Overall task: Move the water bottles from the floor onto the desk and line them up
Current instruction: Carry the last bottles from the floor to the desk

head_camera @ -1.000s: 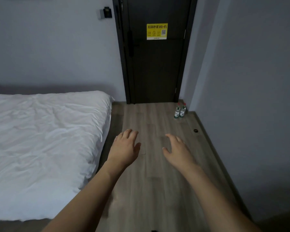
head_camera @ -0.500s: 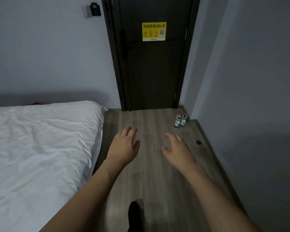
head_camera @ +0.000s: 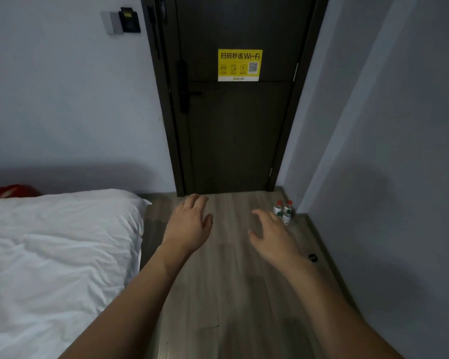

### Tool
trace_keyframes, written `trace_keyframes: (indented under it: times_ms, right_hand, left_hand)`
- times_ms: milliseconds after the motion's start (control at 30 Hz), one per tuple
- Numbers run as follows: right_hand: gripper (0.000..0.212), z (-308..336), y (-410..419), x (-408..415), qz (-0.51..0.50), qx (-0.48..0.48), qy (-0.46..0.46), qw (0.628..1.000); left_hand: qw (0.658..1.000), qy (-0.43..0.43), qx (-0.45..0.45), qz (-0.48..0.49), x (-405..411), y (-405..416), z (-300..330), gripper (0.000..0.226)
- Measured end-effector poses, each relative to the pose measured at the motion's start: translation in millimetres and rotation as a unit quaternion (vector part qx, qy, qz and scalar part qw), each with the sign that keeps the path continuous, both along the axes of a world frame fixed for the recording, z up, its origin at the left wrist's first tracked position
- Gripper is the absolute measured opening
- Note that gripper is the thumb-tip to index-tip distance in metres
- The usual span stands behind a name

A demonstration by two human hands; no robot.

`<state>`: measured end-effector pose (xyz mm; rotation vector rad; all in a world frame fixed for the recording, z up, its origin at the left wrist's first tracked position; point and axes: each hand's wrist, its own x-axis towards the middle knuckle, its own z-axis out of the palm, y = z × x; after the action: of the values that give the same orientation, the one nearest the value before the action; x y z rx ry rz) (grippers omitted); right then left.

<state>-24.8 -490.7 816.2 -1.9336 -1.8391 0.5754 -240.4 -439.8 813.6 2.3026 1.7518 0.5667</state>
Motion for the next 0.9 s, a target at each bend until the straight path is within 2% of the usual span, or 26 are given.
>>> trace_keyframes:
  times_ms: [233, 400, 633, 900]
  right_hand:
    - [0.055, -19.8, 122.8, 38.3, -0.031, -0.021, 0.015, 0.999]
    - [0.055, -34.5, 247.2, 67.1, -0.021, -0.007, 0.021, 1.0]
    - [0.057, -24.6, 401.2, 117.9, -0.01, -0.006, 0.039, 0.999]
    - [0.055, -17.5, 499.6, 167.1, -0.026, 0.015, 0.054, 0.998]
  left_hand:
    - [1.0, 0.006, -0.021, -0.013, 36.2, 124.4, -14.2, 0.052]
    - [1.0, 0.01, -0.016, -0.007, 66.0, 240.1, -28.0, 0.051]
    - [1.0, 0.012, -0.006, 0.018, 108.0, 390.0, -6.3, 0.05]
    - [1.0, 0.019, -0.001, 0.006, 158.3, 495.8, 8.8, 0.049]
